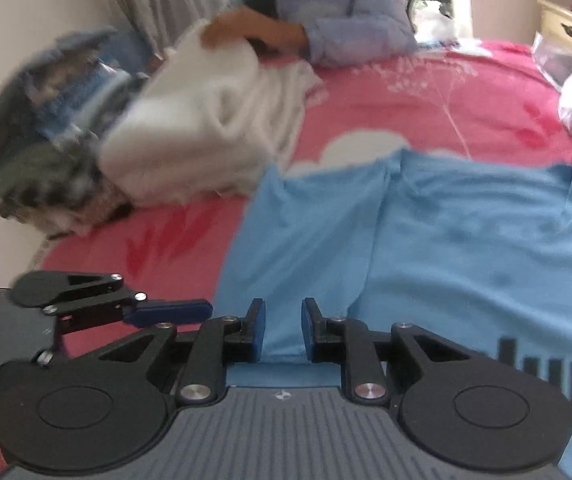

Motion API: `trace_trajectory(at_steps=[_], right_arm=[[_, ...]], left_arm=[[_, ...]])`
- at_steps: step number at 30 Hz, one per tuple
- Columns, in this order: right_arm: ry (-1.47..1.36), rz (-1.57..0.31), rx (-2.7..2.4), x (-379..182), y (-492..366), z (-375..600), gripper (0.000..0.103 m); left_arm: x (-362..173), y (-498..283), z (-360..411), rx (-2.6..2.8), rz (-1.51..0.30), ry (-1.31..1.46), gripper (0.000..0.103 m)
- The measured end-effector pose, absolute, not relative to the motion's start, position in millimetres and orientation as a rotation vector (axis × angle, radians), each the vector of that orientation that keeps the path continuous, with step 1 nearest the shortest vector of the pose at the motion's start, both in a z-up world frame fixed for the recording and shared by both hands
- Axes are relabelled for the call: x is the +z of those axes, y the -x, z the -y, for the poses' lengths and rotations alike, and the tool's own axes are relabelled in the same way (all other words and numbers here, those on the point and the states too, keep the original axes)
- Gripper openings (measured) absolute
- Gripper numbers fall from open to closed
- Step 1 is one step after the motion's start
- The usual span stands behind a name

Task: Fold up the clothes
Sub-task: 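Pinch the shirt side edge with the left gripper near the white stack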

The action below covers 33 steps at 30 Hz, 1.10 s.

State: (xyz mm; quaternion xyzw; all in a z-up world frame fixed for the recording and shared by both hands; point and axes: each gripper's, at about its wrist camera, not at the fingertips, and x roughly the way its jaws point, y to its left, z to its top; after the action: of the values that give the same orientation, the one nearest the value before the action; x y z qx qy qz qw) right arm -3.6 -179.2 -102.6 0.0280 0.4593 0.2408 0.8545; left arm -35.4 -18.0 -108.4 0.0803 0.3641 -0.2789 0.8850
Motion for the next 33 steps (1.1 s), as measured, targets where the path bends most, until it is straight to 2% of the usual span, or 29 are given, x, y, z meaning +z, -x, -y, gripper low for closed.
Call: trace_trajectory(at_steps=[1, 2, 3, 5, 7, 12, 18, 20, 22, 24, 33], right_arm=[[-0.042, -0.986, 0.481, -114, 5, 180, 0.020], [-0.031, -0.997, 0.462, -123, 7, 183, 0.011], [-0.042, -1.001, 0.453, -123, 10, 188, 0.010], [-0.066, -1.004, 0.429, -119, 15, 196, 0.010], [-0.062, -0.995, 0.404, -110, 21, 200, 0.016], [-0.090, -0.940, 0.408, -91, 24, 199, 0.016], [-0.134, -0.924, 0.393, -87, 16, 189, 0.016], [-0.140, -0.924, 0.393, -87, 17, 188, 0.016], [-0.139, -0.923, 0.391, -88, 20, 188, 0.016], [-0.143, -0.926, 0.388, -90, 22, 188, 0.016], [-0.162, -0.935, 0.377, -96, 25, 183, 0.017]], left_arm=[[-116, 38, 21, -0.573, -0.781, -0.203, 0.034], [-121, 43, 18, -0.565, -0.783, -0.216, 0.034], [-126, 49, 15, -0.557, -0.781, -0.225, 0.034], [-126, 59, 7, -0.544, -0.777, -0.235, 0.035], [-125, 63, -3, -0.538, -0.789, -0.217, 0.035], [-109, 62, -9, -0.532, -0.726, -0.211, 0.035], [-118, 66, 19, -0.568, -0.677, -0.420, 0.035], [-123, 71, 21, -0.539, -0.665, -0.462, 0.026], [-122, 70, 16, -0.506, -0.682, -0.420, 0.013], [-118, 69, 7, -0.472, -0.707, -0.364, 0.008], [-121, 82, -6, -0.407, -0.755, -0.301, 0.005]])
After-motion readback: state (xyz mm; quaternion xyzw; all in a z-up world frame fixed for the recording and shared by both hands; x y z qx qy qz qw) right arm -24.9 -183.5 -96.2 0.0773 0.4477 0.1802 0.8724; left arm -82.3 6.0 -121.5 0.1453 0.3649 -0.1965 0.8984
